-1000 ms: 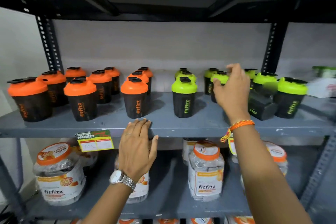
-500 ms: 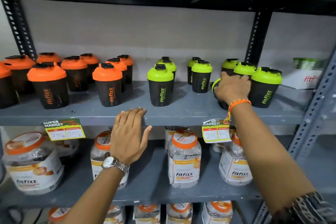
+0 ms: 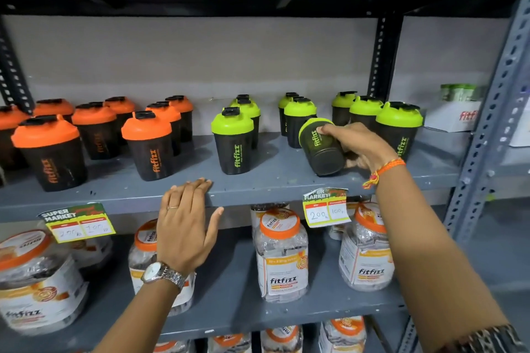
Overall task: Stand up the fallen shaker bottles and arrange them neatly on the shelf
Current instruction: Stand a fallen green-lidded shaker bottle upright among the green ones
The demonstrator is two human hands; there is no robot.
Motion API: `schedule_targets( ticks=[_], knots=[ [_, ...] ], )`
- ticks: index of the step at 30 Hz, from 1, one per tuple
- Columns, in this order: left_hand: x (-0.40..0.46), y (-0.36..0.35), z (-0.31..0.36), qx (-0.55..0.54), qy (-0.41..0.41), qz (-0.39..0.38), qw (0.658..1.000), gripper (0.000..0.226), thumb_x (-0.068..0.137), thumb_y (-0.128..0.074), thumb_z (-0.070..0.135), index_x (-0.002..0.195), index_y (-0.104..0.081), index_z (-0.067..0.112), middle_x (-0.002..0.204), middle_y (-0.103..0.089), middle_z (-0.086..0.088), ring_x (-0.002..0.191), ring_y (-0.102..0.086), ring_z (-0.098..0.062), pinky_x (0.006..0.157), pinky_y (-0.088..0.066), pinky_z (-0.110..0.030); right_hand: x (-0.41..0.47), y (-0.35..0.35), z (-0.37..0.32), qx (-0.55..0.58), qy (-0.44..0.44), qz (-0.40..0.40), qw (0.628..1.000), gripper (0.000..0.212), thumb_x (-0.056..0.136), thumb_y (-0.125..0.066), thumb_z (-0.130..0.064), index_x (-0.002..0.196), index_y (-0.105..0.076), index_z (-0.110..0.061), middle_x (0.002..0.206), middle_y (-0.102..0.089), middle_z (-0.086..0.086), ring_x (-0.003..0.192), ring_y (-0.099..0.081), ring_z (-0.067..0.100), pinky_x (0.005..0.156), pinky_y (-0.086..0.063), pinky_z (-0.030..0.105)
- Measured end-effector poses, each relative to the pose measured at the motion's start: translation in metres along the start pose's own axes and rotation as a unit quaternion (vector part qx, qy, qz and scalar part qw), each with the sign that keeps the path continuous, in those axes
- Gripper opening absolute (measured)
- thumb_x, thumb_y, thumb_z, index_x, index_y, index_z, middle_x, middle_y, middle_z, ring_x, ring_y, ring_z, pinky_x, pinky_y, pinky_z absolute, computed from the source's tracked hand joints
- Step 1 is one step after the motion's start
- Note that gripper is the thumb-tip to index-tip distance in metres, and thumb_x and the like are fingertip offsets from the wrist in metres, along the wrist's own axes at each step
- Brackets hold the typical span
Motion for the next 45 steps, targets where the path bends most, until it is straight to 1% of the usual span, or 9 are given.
schedule_targets(
  ticks=[3,6,12,21,25,29,34,39,45],
  knots=[
    [0.000,0.000,0.001,-0.002,-0.001,-0.005,1.000,0.052,0.097,-0.044,0.047,0.138,-0.052,0.017,0.137,-0.059,-0.004,0.127,-0.051,-0.028,0.116,-0.030,-0.045,0.002,-0.001,0.004,0.116,0.036,-0.048,0.991,0.030,0.084,-0.078,-0.023,0.108,-0.067,-0.008,0.087,-0.078,0.010,0.076,-0.077,0.019,0.056,-0.062,0.036],
    [-0.001,0.002,0.001,-0.002,-0.002,-0.010,1.000,0.052,0.097,-0.044,0.047,0.139,-0.052,0.017,0.138,-0.059,-0.004,0.127,-0.050,-0.028,0.119,-0.026,-0.043,0.005,-0.007,0.009,0.176,0.099,-0.061,0.977,0.047,0.084,-0.077,-0.012,0.127,-0.059,-0.014,0.120,-0.072,0.014,0.109,-0.071,0.027,0.089,-0.059,0.051],
    [-0.002,0.011,0.000,-0.038,-0.009,-0.034,0.999,0.054,0.098,-0.042,0.048,0.143,-0.050,0.018,0.141,-0.058,-0.002,0.131,-0.050,-0.025,0.122,-0.024,-0.041,0.014,-0.013,0.023,0.168,0.218,-0.060,0.960,0.071,0.082,-0.075,0.005,0.142,-0.052,-0.026,0.145,-0.052,0.020,0.134,-0.053,0.035,0.109,-0.047,0.052],
    [0.051,0.039,0.014,-0.063,0.130,-0.093,0.985,0.049,0.092,-0.047,0.061,0.115,-0.062,0.020,0.110,-0.073,-0.003,0.102,-0.064,-0.033,0.083,-0.048,-0.044,0.025,-0.006,0.032,0.086,0.253,-0.111,0.957,0.076,0.081,-0.078,0.000,0.135,-0.048,-0.044,0.140,-0.054,0.003,0.127,-0.060,0.030,0.103,-0.051,0.057],
    [0.101,0.016,0.002,-0.190,0.155,-0.233,0.941,0.089,0.083,-0.075,0.046,0.149,-0.030,0.007,0.150,-0.051,-0.013,0.135,-0.052,-0.034,0.105,-0.044,-0.042,0.028,0.000,0.035,0.030,0.226,-0.148,0.962,0.097,0.069,-0.090,-0.009,0.143,-0.036,-0.043,0.144,-0.050,0.002,0.133,-0.053,0.028,0.107,-0.048,0.048],
    [0.128,-0.012,-0.002,-0.355,0.174,-0.344,0.851,0.097,0.081,-0.083,0.026,0.151,-0.017,0.009,0.146,-0.051,-0.006,0.132,-0.050,-0.019,0.112,-0.039,-0.032,0.026,0.001,0.039,-0.048,0.211,-0.156,0.964,0.120,0.051,-0.096,-0.025,0.150,-0.029,-0.031,0.132,-0.056,-0.011,0.124,-0.060,0.013,0.091,-0.056,0.025],
    [0.133,-0.026,0.000,-0.389,0.153,-0.329,0.847,0.085,0.080,-0.083,0.024,0.146,-0.029,0.016,0.141,-0.055,0.000,0.131,-0.052,-0.017,0.115,-0.040,-0.036,0.032,-0.002,0.040,-0.108,0.205,-0.164,0.959,0.107,0.066,-0.093,-0.012,0.150,-0.028,-0.023,0.134,-0.057,-0.006,0.126,-0.059,0.018,0.106,-0.050,0.037],
    [0.136,-0.028,0.016,-0.412,0.110,-0.323,0.845,0.074,0.082,-0.081,0.018,0.143,-0.038,0.018,0.141,-0.056,0.001,0.130,-0.052,-0.013,0.111,-0.038,-0.029,0.035,0.009,0.040,-0.139,0.194,-0.170,0.956,0.102,0.073,-0.088,-0.008,0.151,-0.025,-0.025,0.125,-0.055,-0.016,0.106,-0.060,-0.003,0.087,-0.051,0.013],
    [0.128,-0.032,0.014,-0.425,0.124,-0.321,0.837,0.070,0.084,-0.077,0.008,0.144,-0.041,0.017,0.139,-0.059,-0.002,0.134,-0.054,-0.020,0.120,-0.037,-0.045,0.037,0.010,0.048,-0.125,0.183,-0.177,0.959,0.082,0.080,-0.079,0.003,0.141,-0.032,-0.024,0.137,-0.056,0.004,0.121,-0.060,0.015,0.104,-0.049,0.031]
  ],
)
Point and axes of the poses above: each hand's wrist, its own x-axis towards the middle knuckle, its own y-axis out of the back of the hand, z = x × y, the point moved 3 cm from there along x, towards the middle knuckle
